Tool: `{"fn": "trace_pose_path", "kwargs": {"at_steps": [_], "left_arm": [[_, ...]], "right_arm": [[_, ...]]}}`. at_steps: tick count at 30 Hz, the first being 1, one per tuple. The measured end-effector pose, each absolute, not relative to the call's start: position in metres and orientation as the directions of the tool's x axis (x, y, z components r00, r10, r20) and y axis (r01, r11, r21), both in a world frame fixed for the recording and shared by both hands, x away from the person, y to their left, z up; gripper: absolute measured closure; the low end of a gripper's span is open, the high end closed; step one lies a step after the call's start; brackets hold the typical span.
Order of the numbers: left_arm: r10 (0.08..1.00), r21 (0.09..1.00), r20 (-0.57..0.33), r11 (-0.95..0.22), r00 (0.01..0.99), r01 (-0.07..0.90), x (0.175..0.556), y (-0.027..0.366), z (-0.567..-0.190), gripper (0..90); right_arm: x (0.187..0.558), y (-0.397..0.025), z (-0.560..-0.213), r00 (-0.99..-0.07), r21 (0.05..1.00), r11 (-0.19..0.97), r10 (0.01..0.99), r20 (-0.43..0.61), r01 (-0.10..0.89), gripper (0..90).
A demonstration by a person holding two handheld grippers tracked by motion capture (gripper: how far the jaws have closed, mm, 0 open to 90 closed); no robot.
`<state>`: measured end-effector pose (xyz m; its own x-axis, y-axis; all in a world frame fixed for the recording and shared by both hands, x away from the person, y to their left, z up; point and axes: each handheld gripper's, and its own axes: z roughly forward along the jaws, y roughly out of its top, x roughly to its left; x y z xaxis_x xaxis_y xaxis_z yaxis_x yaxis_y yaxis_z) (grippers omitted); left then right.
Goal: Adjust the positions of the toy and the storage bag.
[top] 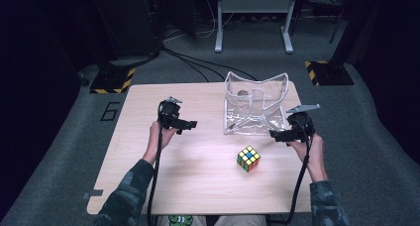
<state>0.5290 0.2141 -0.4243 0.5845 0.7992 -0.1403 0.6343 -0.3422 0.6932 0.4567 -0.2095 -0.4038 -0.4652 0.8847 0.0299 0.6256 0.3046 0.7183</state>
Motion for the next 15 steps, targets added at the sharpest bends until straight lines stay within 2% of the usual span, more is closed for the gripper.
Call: {"fn": "trace_pose_path", "kwargs": {"at_steps": [11, 15], "left_arm": [[0.8, 0.701, -0.119, -0.351, 0.588, 0.621, 0.55, 0.193, -0.403, 8.1], [0.803, 0.71, -0.143, -0.324, 0.578, 0.625, 0.558, 0.186, -0.397, 8.3]], "right_arm": [[0.474, -0.212, -0.391, -0.464, 0.723, 0.3, 0.885, 0.033, 0.623, 4.4], [0.478, -0.215, -0.384, -0.454, 0.725, 0.287, 0.89, 0.039, 0.626, 4.6]]}}
